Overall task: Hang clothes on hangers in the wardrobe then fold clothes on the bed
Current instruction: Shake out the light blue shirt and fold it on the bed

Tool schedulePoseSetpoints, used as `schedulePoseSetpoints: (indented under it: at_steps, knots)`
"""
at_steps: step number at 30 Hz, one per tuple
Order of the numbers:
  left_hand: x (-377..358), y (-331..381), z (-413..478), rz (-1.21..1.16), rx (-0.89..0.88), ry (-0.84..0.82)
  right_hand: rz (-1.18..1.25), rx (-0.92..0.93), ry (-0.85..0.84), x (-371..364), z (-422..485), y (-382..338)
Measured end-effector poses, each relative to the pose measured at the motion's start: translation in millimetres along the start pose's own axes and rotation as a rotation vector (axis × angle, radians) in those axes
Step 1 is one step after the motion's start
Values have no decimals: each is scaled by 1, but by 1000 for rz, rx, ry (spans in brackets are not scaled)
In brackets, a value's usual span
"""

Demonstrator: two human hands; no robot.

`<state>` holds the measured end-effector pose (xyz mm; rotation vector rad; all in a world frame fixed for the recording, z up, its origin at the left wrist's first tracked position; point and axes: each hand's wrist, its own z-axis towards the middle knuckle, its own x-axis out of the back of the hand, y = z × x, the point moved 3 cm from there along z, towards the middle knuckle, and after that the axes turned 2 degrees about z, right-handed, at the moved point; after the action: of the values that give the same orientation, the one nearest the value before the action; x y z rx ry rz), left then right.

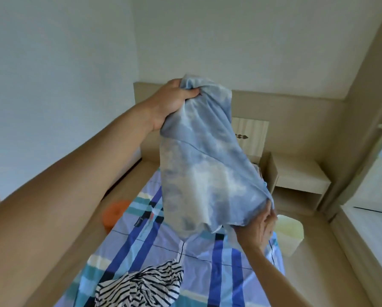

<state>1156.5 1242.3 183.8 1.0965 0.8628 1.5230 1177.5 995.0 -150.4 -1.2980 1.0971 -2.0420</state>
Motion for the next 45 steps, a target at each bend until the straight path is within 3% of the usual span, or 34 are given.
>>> schedulePoseSetpoints:
  at_steps: [4, 8, 13, 15, 18, 20, 23, 26, 29, 34, 36, 38, 40, 42, 45]
  knots:
    - [2, 18, 0, -64, -38, -61, 108, -151, 189, 39, 42, -8]
    - [6, 13, 3, -90, -42, -124, 34, -138, 0, 47, 80, -12]
    - [23, -5, 10, 2, 14, -161, 261, -86, -81, 61, 95, -60]
    - [30, -17, 16, 189, 25, -120, 255, -1, -119, 74, 103, -96]
    - [38, -36, 26, 720, 9, 46, 257, 124, -197, 96, 107, -170]
    - [34, -41, 29, 921, -30, 136, 272, 170, -293, 103, 107, -220]
    - [-1, -21, 13, 646, -147, 78, 280, 97, -406, 104, 102, -274]
    - [-45, -6, -21, 336, -262, 41, 445, -73, -516, 95, 90, -300]
    - [-51, -10, -47, 291, -380, 53, 615, -174, -546, 88, 80, -305]
    - [-27, -24, -64, 315, -485, -203, 880, -209, -456, 96, 97, -316]
    - [-29, -25, -62, 458, -566, -118, 889, -178, -452, 102, 100, -323]
    - [-27, -20, -49, 443, -666, 73, 912, -158, -527, 107, 96, -330]
    - [-15, -10, -31, 242, -610, 249, 939, -104, -615, 115, 90, -336]
    - [-2, 1, -11, -22, -372, 351, 896, -1, -661, 127, 86, -336]
    - [7, 10, 17, -305, -117, 323, 828, 204, -733, 138, 81, -329]
